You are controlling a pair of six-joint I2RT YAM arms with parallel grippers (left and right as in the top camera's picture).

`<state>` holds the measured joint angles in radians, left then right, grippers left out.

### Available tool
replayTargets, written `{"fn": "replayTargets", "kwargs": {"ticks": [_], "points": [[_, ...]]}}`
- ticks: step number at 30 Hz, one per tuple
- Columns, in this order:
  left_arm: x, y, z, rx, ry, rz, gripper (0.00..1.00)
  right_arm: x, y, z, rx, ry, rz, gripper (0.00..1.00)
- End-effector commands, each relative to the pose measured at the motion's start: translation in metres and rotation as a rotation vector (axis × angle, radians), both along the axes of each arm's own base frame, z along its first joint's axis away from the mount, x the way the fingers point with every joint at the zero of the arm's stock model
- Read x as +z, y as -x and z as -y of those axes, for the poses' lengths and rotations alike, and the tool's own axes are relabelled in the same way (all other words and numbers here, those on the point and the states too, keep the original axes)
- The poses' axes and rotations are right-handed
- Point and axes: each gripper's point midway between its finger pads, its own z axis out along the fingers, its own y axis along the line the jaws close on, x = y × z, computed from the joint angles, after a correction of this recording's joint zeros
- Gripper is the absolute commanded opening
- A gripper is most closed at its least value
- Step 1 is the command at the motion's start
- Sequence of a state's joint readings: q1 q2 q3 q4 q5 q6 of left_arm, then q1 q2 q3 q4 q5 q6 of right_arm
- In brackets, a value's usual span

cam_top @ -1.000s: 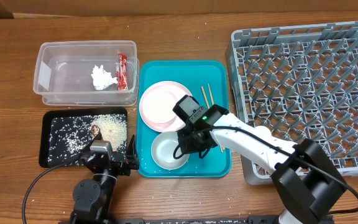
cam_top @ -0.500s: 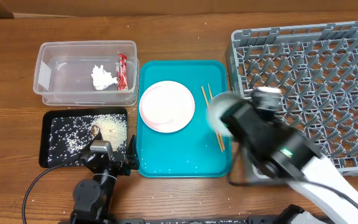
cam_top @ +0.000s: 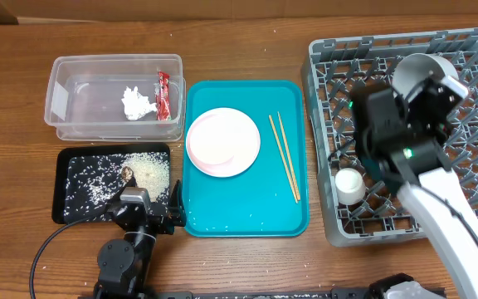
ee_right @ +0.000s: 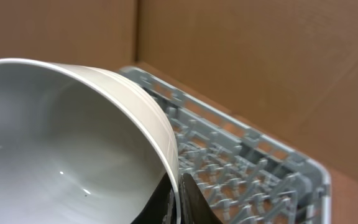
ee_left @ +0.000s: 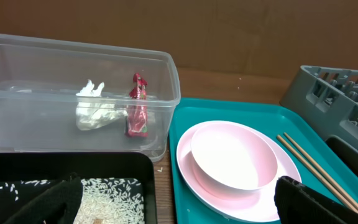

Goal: Sort waste into correct bins and load items into the dishwasher
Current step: 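Carry the white bowl into the rack and release it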

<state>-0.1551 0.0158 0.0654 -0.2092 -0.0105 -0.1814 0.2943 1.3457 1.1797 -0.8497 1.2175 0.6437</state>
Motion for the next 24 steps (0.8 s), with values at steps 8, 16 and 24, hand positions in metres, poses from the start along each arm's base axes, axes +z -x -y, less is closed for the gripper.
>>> {"fn": "replayTargets", "kwargs": {"ticks": [8, 16, 24], "points": [[0.001, 0.0, 0.0, 0.0, 0.012, 0.009, 1.0, -0.065, -0.043, 0.019, -0.01, 0.125, -0.327, 0.04], [0.001, 0.0, 0.0, 0.0, 0.012, 0.009, 1.0, -0.096, -0.05, 0.023, -0.051, 0.238, -0.464, 0.04], [0.001, 0.0, 0.0, 0.0, 0.012, 0.009, 1.0, -0.089, -0.052, 0.028, -0.079, 0.28, -0.458, 0.04]]}}
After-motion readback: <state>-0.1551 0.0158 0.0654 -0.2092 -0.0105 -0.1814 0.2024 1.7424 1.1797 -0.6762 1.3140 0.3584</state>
